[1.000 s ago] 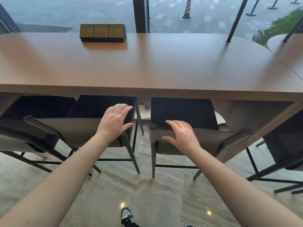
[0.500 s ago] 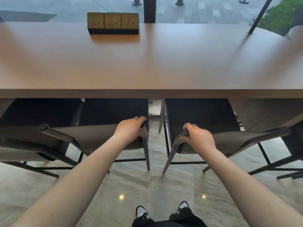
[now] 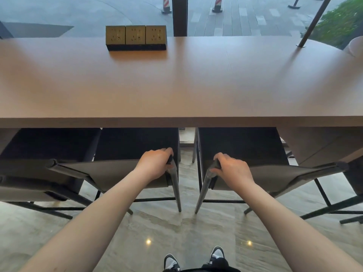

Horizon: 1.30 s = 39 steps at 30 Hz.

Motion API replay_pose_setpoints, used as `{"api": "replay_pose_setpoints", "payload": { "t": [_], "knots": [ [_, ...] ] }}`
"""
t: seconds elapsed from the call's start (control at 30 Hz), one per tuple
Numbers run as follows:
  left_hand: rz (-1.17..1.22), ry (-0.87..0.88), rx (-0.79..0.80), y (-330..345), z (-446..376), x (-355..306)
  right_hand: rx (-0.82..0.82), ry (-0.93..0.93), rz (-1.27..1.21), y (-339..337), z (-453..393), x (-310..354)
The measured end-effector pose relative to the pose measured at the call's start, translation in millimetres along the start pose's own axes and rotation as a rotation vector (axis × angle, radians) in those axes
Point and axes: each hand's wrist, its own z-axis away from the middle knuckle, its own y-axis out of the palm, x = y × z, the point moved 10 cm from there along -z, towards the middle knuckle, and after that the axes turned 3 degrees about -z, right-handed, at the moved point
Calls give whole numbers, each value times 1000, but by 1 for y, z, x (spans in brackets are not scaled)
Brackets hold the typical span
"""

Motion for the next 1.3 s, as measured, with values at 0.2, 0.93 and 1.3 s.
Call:
{"api": "replay_pose_setpoints", "payload": {
  "t": [0.2, 0.93, 1.3],
  "knots": [
    [-10, -9, -19, -2, 0, 1, 13, -102, -35, 2, -7, -2],
    [-18, -12, -26, -7, -1, 0, 1, -218, -38, 0, -5, 1],
    [-3, -1, -23, -7, -1, -1, -3, -187, -8, 1, -4, -3]
  ]
}}
